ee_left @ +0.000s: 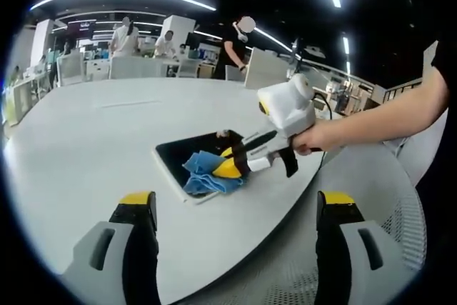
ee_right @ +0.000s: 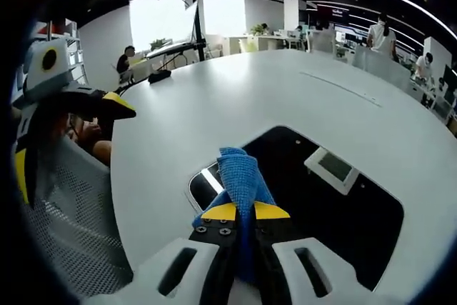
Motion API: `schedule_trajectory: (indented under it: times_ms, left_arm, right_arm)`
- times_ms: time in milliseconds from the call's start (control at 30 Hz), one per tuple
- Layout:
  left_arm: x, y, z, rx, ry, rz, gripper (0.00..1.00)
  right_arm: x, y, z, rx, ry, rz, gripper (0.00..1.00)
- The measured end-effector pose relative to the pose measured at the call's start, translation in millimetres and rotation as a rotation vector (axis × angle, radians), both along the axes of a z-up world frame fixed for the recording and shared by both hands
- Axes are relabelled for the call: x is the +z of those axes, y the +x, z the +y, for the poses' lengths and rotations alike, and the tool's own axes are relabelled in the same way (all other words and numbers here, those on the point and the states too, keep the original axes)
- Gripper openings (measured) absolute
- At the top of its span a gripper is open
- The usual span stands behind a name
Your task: Wipe the mirror surface with the cleaning cloth until all visible marks leave the cleaned area.
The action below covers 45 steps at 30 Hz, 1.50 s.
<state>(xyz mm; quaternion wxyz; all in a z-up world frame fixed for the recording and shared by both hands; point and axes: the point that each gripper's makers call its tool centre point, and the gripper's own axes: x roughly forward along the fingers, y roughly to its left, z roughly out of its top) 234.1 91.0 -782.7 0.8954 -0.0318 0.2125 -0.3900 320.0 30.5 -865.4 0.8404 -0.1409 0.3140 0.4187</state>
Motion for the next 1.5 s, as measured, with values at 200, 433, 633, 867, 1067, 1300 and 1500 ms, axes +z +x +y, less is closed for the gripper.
schedule_trajectory:
  times_ms: [200, 433, 633, 867, 1067, 1300, 1500]
  left_arm:
    - [0.0, -0.5, -0.7, -0.005, 0.000, 0.000, 0.91]
    - [-0.3, 0.1, -0.5, 0.000, 0.000, 0.002, 0.91]
    - [-1.0, -0.5, -1.3, -0.003, 0.002, 0.006, 0.91]
    - [-1.8, -1.8, -2.6, -0.009, 0.007, 0.009, 0.91]
    - [-2.1, -2.0, -1.9, -0.005, 0.006, 0.014, 0.90]
    - [-2.4, -2.5, -1.5, -0.005, 0.012, 0.013, 0.90]
    - [-1.9, -2.7, -1.9, -0.013, 0.009, 0.011, 0.90]
  right_arm:
    - [0.0, -6.0, -1.3, 0.001, 0.003, 0.008, 0.00]
    - [0.3, -11.5, -2.9, -0.002, 0.026, 0.024, 0.01]
    - [0.4, -11.3, -3.8, -0.024, 0.055, 0.029, 0.00]
    - [0.9, -11.4, -4.0, -0.022, 0.077, 0.017, 0.01]
    - [1.1, -11.8, -3.4, -0.006, 0.057, 0.000, 0.00]
    - [1.2, -11.4, -3.7, 0.017, 0.038, -0.018, 0.00]
    - [0.9, -10.0, -9.3, 0.018, 0.018, -0.026, 0.00]
